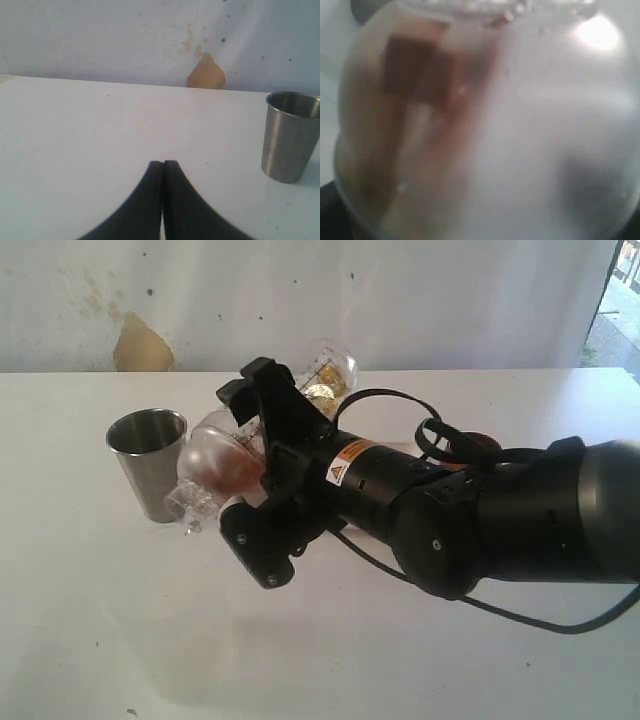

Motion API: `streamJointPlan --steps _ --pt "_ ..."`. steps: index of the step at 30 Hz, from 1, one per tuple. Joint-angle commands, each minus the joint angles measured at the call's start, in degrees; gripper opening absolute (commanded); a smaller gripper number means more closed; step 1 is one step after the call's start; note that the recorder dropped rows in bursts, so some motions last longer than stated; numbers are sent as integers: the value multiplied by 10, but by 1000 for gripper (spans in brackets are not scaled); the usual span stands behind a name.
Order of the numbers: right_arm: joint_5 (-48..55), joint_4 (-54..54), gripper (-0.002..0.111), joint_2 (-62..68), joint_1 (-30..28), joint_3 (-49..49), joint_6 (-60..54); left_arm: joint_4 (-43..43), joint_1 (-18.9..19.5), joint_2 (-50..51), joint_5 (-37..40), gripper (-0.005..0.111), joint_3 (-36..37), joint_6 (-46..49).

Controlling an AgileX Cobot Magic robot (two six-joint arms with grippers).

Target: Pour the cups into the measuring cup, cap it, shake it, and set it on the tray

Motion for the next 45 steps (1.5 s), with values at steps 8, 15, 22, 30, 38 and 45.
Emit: streamJointPlan --steps 8,15,22,30,38,45 --pt "-29 -38 0 -5 0 -8 -18 -3 0 -3 0 0 4 2" --pt "-30 -39 0 -5 0 -8 -18 -3 0 -3 0 0 4 2" --pt "-30 -39 0 -5 0 -8 -18 -3 0 -3 0 0 4 2" --pt "-30 -39 0 -5 0 -8 -16 -3 0 -3 0 0 4 2" --pt "-29 -39 0 -5 0 -8 -16 -3 0 -3 0 0 4 2" --pt "-29 -39 0 -5 0 -8 -16 -3 0 -3 0 0 4 2"
